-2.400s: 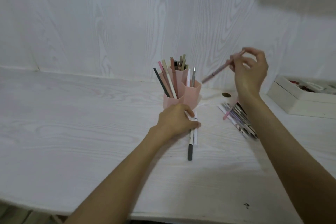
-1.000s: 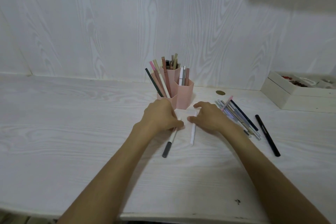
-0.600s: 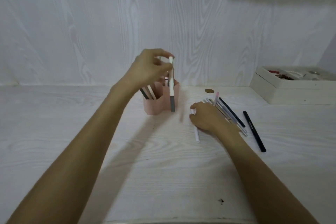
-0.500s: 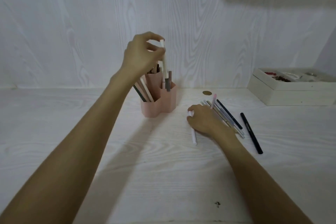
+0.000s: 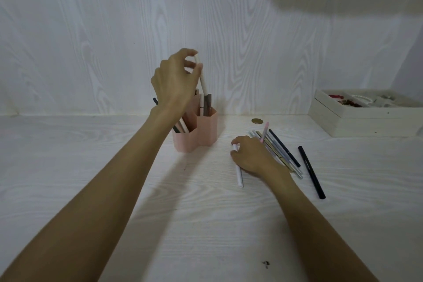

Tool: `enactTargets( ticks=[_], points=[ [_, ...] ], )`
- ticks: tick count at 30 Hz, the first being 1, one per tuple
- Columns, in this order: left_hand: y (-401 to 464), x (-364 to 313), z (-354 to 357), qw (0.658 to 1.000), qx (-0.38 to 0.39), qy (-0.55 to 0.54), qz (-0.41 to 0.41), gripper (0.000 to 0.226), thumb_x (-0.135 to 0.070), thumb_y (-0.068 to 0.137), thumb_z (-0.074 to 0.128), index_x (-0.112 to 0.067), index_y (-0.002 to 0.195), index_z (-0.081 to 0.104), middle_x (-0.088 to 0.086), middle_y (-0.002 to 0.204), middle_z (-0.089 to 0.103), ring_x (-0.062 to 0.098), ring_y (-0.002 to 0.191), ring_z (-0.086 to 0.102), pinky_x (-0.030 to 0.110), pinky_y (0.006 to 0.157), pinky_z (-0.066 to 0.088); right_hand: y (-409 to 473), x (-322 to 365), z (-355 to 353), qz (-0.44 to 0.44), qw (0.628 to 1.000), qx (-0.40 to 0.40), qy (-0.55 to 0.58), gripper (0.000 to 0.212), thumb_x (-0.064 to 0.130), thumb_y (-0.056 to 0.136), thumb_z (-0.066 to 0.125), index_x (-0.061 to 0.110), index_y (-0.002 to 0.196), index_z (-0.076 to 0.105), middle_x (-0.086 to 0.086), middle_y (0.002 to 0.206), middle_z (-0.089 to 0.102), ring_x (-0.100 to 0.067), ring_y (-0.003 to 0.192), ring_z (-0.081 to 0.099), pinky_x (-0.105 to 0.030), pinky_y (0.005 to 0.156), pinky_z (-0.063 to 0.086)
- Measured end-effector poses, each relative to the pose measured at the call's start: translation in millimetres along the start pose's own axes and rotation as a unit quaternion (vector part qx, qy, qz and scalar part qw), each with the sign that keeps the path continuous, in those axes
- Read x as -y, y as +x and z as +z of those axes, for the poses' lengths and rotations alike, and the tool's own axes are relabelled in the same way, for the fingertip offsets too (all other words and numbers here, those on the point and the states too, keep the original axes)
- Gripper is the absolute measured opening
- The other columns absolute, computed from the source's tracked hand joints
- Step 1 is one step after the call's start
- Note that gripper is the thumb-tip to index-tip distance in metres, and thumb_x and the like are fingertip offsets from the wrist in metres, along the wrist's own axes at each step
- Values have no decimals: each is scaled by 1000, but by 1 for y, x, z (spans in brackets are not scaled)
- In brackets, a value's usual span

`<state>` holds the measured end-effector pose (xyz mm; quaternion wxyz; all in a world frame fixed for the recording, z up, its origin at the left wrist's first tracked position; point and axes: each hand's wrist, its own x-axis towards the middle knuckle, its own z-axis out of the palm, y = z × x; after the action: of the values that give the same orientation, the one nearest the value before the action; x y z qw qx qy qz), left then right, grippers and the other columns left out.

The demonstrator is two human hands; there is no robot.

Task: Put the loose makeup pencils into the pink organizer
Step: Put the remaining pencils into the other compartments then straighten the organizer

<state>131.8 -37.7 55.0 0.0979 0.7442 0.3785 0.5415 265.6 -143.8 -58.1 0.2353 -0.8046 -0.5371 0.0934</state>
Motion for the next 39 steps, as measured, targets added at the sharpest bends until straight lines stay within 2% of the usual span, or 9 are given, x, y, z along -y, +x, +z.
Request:
enactTargets(
  ticks=[4,10,19,23,27,29,31,35,39],
  points=[
    [-7,14,11,988,138,74,-11,38,-25,88,62,-25,126,55,-4,100,74,18,100,66,29,78,38,1,0,0,2,1000,2,6,40,21,92,49,11,131,51,-12,123,60,-26,110,57,-30,88,44],
    [-16,25,18,965,244,92,7,24,-21,87,64,-25,111,64,0,87,71,21,92,66,25,57,35,2,-1,0,6,1000,2,-2,41,20,90,50,13,131,52,-10,123,61,-26,110,58,-30,88,44],
    [-5,19,26,955,249,156,39,39,-21,86,67,-19,125,59,8,107,69,26,105,63,36,86,46,1,0,1,9,1000,4,-2,41,21,91,49,13,131,51,-10,123,61,-25,110,57,-30,88,43],
    [1,12,33,926,228,285,98,36,-30,86,69,-13,117,62,10,108,67,30,99,63,35,76,40,1,1,0,6,1000,4,1,40,20,91,49,13,130,53,-9,122,61,-24,108,58,-30,86,44],
    [0,16,30,927,206,290,120,17,-35,88,65,-21,90,55,3,88,60,22,79,55,31,68,34,3,-2,-1,11,999,4,43,37,21,91,52,13,128,55,-8,119,61,-20,98,58,-23,77,40],
    [-5,18,26,936,192,266,128,19,-34,90,62,-23,87,47,1,87,61,20,77,50,30,67,32,4,-3,-2,15,997,-2,81,36,21,91,54,13,126,56,-5,107,64,-13,83,55,-22,70,39],
    [-15,23,21,963,153,193,113,12,-27,90,62,-15,93,63,0,97,72,22,87,62,30,69,38,5,-3,-5,16,992,-4,129,33,19,91,56,12,123,58,3,79,60,-8,67,53,-21,59,40],
    [-56,31,1,994,75,69,37,22,-34,87,63,-28,107,71,-10,92,75,10,86,69,23,68,44,3,0,-21,34,955,-66,286,26,17,91,57,14,117,57,-1,71,61,-9,53,57,-17,46,43],
    [-91,53,-11,972,219,80,14,21,-42,84,66,-28,98,74,-10,88,75,9,81,69,28,74,54,1,10,-45,18,864,-233,446,21,14,92,57,15,113,51,-9,84,67,-12,61,63,-18,53,50]
  ],
)
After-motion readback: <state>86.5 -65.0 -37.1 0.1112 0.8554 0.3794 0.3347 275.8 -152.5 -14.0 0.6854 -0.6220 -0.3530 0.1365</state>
